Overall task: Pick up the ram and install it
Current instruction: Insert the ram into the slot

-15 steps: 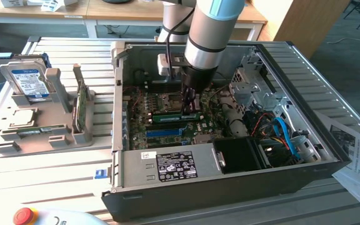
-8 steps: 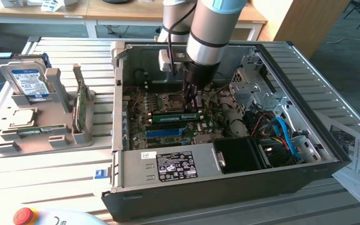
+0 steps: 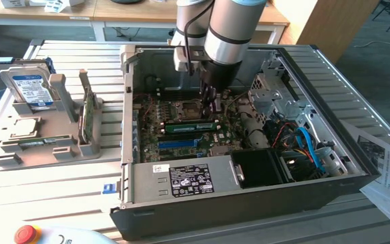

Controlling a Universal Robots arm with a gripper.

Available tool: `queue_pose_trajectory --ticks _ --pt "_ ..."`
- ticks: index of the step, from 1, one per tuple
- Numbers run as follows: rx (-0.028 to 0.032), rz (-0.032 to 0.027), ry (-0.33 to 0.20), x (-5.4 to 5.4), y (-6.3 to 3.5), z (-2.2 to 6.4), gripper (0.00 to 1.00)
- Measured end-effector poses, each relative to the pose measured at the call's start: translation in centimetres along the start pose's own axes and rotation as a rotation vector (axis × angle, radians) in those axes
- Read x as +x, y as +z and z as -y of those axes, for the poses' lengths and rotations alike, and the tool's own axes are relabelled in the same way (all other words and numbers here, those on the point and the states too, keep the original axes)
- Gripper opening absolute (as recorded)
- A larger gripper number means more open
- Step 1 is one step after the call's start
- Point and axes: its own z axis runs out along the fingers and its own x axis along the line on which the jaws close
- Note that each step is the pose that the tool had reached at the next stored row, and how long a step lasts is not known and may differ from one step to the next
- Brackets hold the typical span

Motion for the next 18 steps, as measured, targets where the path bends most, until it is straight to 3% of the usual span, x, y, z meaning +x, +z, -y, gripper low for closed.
queue_pose_trajectory --ticks 18 --pt "0.0000 -0.0002 0.000 -0.1 -3.35 0.02 0.19"
